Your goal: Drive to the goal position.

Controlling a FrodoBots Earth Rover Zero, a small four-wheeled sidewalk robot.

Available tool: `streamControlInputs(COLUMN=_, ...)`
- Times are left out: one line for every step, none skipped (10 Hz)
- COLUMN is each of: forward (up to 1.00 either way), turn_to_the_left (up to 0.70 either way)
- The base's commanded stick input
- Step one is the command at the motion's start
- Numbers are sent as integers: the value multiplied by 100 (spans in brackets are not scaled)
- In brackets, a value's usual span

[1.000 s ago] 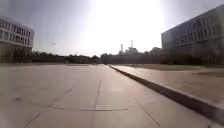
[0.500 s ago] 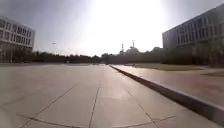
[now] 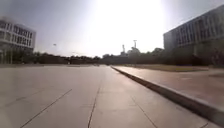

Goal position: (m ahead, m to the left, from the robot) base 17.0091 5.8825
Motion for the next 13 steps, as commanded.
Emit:
streamControlInputs(forward=70, turn_to_the_left=0)
streamControlInputs(forward=70, turn_to_the_left=0)
streamControlInputs(forward=70, turn_to_the_left=0)
streamControlInputs(forward=70, turn_to_the_left=0)
streamControlInputs(forward=70, turn_to_the_left=0)
streamControlInputs(forward=70, turn_to_the_left=0)
streamControlInputs(forward=70, turn_to_the_left=-22)
streamControlInputs(forward=70, turn_to_the_left=-35)
streamControlInputs(forward=70, turn_to_the_left=-35)
streamControlInputs(forward=70, turn_to_the_left=-15)
streamControlInputs(forward=70, turn_to_the_left=0)
streamControlInputs(forward=70, turn_to_the_left=0)
streamControlInputs(forward=70, turn_to_the_left=0)
